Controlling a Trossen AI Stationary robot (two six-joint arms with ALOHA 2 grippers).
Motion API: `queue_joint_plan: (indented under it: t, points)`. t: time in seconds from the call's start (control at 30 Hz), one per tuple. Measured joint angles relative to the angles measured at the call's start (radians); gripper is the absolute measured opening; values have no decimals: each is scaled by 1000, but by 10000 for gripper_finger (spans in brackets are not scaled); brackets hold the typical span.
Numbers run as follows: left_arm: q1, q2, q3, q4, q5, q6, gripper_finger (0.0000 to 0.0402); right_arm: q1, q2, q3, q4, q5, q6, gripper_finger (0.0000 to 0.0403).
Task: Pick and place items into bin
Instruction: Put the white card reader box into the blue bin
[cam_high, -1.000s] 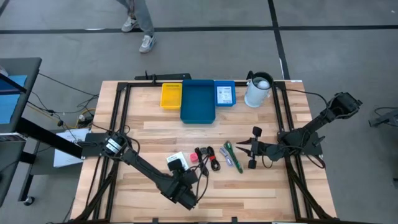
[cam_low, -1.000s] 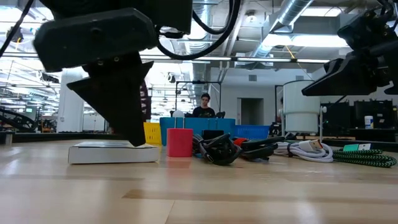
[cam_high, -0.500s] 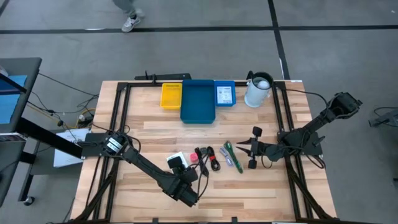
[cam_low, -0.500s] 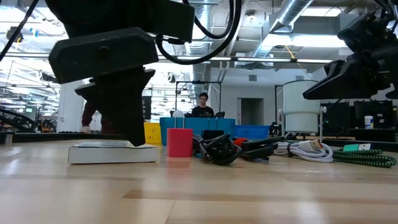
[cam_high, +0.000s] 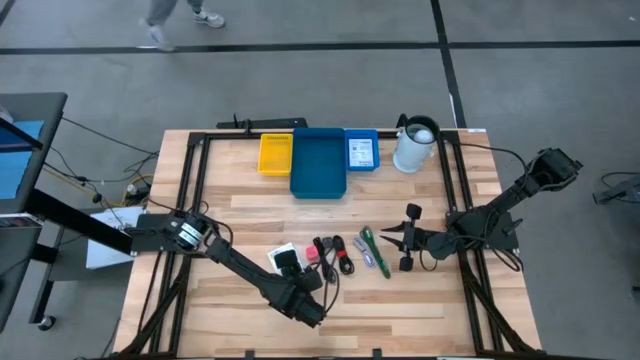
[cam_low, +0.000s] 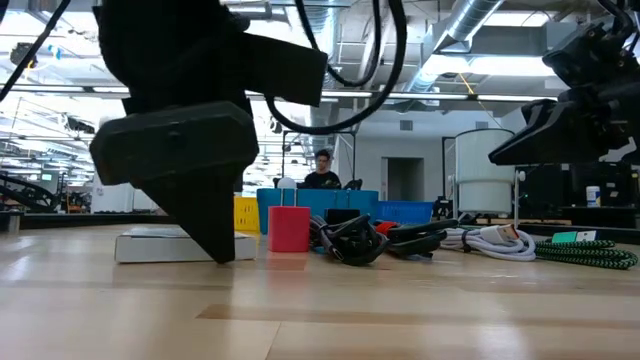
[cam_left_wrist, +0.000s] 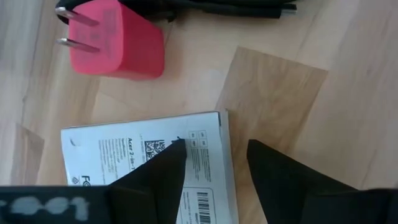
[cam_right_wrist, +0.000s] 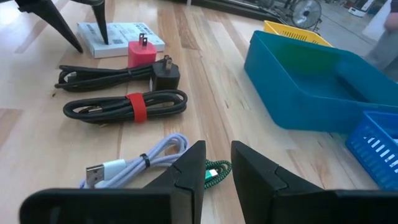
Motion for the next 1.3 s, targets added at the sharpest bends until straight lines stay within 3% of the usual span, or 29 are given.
queue_joint_plan:
  t: [0.33,0.67,0.93,1.3]
  points:
    - [-6,18,1,-1,-7,-41,152,0,0,0,-7,0,2,70]
    - [-5,18,-2,1,1,-87,15,0,0,0,-7,-4,10,70]
    - [-21,18,-2,6,-27,-167,2,0,0,0,-9,-25,10,70]
    - [-56,35,95,-90,-34,-223,1,0,0,0,-9,-26,9,70]
